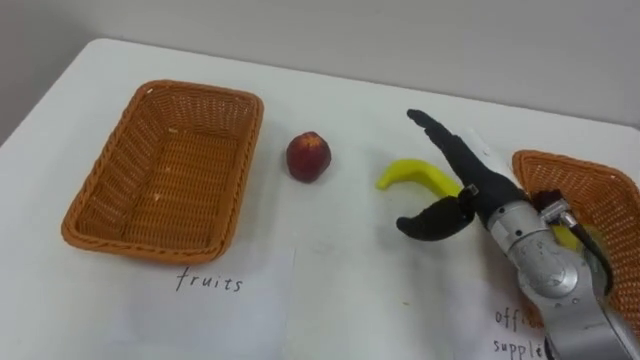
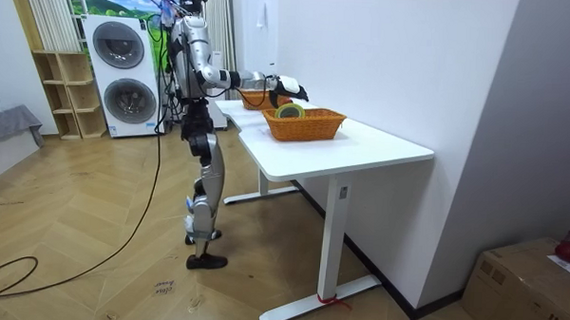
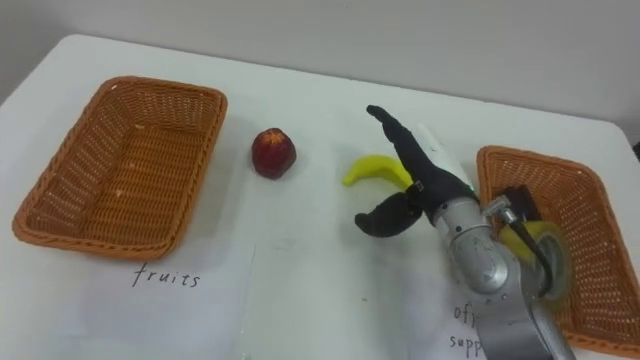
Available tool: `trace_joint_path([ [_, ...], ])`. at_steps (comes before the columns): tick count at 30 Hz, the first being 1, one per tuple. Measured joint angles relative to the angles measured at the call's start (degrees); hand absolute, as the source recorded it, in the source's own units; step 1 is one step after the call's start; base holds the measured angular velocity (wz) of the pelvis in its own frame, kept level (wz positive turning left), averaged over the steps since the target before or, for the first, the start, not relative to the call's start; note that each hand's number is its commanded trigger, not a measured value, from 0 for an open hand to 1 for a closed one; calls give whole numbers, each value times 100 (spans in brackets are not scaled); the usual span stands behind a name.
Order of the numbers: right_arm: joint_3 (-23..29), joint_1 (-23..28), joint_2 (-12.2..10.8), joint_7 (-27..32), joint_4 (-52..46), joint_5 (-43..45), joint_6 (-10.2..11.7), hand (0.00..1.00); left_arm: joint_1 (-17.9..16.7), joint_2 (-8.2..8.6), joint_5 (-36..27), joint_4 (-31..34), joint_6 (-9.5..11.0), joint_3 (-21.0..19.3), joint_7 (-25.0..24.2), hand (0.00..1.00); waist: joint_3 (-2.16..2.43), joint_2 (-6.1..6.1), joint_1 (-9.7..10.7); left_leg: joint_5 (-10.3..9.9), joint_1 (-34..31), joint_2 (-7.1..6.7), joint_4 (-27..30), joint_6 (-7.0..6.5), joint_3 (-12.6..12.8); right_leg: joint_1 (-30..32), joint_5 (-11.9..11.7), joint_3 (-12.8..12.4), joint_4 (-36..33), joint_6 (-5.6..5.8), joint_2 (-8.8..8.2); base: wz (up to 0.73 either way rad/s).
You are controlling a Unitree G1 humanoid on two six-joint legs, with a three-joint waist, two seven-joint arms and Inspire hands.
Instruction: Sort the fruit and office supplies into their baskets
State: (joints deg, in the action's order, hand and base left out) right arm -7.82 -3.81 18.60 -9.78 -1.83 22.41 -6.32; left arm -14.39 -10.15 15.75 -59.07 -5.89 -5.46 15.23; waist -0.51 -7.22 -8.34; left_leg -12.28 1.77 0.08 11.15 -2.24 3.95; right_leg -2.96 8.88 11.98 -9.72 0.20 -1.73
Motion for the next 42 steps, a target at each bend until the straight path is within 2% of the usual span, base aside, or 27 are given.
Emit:
trace_joint_path([
  [2, 1, -96, 1, -106, 0, 40, -34, 0, 2, -13, 5, 1, -8, -7, -76, 0, -17, -27, 0, 0, -3, 1, 6, 0, 0, 1, -1, -25, 2, -2, 8, 0],
  [9, 0, -197, 4, -359, 19, 343, -200, 0, -28, -26, -51, 10, -75, -4, -244, 0, -12, -36, -13, 0, -12, -7, 20, 1, -86, -26, -2, 7, 0, -3, 8, 5],
  [20, 1, -395, 19, -604, 835, 738, -245, 0, -115, -27, 5, 249, -81, -7, -246, 0, -18, -28, -135, 0, -18, -11, 14, 0, -96, -26, -2, -8, 0, -2, 6, 0],
  [31, 1, -409, 59, -658, 881, 777, -247, 0, -167, -29, 6, 434, -78, -6, -239, 0, -20, -26, -154, 1, -19, -18, 10, -1, -119, -31, -1, 76, -1, -1, -7, 0],
  [35, 1, -565, 136, -658, 1225, 797, -254, 0, -169, -30, 6, 445, -83, -5, -237, 0, -20, -54, -157, 2, -18, -28, 8, -3, -138, -38, -1, 90, -1, -1, -15, 0],
  [42, 1, -575, 157, -656, 1237, 908, -255, 0, -166, -31, 6, 445, -107, -4, -235, 0, -28, -99, -160, 2, -18, -31, 9, -3, -164, -47, -1, 117, 1, -1, -17, 0],
])
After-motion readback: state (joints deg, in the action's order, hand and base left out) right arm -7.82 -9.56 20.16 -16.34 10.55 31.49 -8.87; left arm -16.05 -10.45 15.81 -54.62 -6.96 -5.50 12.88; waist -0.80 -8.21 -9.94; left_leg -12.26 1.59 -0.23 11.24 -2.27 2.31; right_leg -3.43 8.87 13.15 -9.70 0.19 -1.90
